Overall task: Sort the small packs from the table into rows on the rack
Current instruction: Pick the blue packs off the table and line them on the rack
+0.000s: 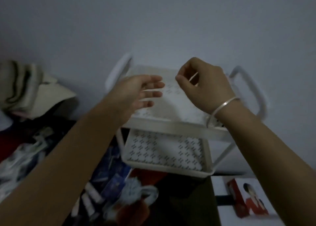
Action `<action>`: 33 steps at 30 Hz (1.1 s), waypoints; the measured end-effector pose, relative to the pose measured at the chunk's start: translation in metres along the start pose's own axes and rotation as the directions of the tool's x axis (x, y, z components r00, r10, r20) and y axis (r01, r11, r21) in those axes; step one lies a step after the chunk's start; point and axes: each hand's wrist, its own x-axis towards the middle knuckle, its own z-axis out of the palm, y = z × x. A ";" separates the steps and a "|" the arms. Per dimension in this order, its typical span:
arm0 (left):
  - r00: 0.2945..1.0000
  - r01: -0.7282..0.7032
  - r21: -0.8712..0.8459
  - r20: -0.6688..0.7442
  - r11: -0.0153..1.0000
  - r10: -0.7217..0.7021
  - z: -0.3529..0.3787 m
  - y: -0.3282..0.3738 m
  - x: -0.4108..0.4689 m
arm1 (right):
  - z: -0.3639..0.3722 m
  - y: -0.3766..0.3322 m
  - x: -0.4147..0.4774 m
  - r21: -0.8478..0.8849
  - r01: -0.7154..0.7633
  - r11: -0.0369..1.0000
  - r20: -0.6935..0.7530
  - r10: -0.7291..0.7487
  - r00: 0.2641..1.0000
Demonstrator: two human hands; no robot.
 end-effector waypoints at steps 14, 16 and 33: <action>0.902 0.326 0.342 -0.393 0.881 -0.181 -0.172 -0.222 -0.141 | 0.294 0.015 -0.172 -0.176 -0.318 0.932 0.639 0.354 0.682; 0.942 0.278 0.542 -0.314 0.793 -0.116 -0.188 -0.250 -0.141 | 0.317 0.012 -0.180 -0.217 -0.341 0.915 0.670 0.394 0.630; 0.923 -0.371 0.880 0.385 -0.296 -0.012 -0.198 -0.276 -0.077 | 0.304 0.038 -0.208 -0.277 -0.450 0.849 0.469 0.529 0.707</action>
